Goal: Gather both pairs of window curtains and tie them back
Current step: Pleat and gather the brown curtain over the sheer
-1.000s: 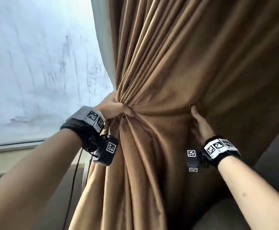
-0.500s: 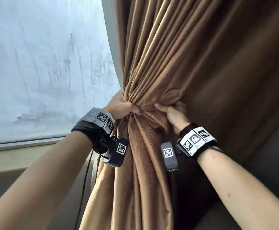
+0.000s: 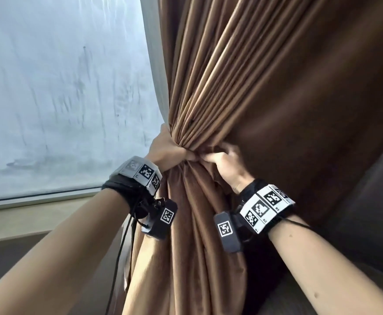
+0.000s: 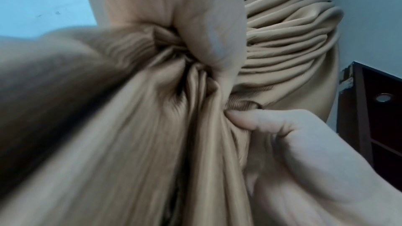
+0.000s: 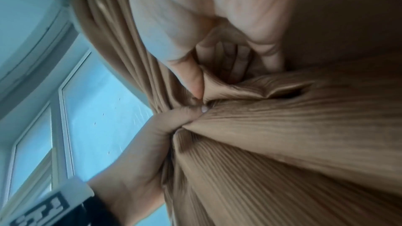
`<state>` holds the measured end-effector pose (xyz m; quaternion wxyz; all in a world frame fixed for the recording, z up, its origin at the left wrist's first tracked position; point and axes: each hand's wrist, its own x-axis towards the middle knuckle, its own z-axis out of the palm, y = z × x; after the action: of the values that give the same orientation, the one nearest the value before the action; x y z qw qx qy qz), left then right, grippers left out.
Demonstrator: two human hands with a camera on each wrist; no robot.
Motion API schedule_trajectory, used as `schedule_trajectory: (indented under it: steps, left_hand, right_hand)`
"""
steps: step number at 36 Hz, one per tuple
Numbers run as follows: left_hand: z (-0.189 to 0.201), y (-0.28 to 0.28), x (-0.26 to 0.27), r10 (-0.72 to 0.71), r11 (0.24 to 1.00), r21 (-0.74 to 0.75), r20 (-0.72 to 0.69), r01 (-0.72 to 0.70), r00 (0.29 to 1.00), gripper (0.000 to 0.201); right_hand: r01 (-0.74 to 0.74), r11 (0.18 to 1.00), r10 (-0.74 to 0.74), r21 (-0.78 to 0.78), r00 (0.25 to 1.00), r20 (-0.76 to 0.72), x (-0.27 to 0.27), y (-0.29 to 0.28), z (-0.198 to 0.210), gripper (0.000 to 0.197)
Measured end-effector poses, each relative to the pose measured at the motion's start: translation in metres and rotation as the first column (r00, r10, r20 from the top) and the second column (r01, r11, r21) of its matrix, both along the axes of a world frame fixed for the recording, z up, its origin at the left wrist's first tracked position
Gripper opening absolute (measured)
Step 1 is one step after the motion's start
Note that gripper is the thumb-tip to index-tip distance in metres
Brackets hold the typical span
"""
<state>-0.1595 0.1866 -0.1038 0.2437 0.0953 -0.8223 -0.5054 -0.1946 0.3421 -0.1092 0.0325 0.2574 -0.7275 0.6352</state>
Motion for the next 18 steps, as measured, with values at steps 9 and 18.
schedule_trajectory:
  steps: [9,18]
  left_hand:
    - [-0.002,0.019,0.006,0.143,0.988,-0.061,-0.026,-0.145,0.989,0.119]
    - [0.004,0.023,0.0,0.267,0.959,-0.099,0.008,-0.265,0.964,0.073]
  right_hand:
    - [-0.194,0.959,0.245,-0.204,0.933,0.265,0.004,0.002,0.005,0.009]
    - [-0.118,0.974,0.177,-0.192,0.927,0.33,-0.013,0.01,0.001,0.041]
